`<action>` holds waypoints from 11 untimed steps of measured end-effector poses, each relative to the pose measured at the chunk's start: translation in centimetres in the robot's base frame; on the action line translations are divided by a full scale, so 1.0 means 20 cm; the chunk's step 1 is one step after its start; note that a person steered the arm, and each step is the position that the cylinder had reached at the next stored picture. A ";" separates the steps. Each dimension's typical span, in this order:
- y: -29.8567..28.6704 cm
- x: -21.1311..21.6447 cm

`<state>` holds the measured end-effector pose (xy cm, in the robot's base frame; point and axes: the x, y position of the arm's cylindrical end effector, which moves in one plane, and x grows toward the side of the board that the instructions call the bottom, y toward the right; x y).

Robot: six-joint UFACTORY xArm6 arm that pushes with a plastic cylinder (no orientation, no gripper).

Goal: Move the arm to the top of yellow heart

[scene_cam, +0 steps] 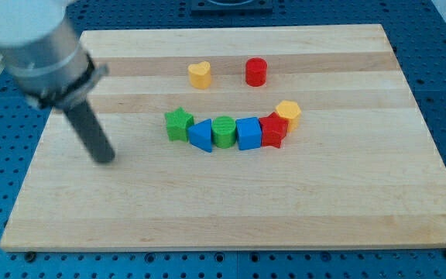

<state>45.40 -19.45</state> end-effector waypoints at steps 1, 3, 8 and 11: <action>-0.01 -0.09; 0.24 -0.41; 0.68 -0.92; 0.74 -0.68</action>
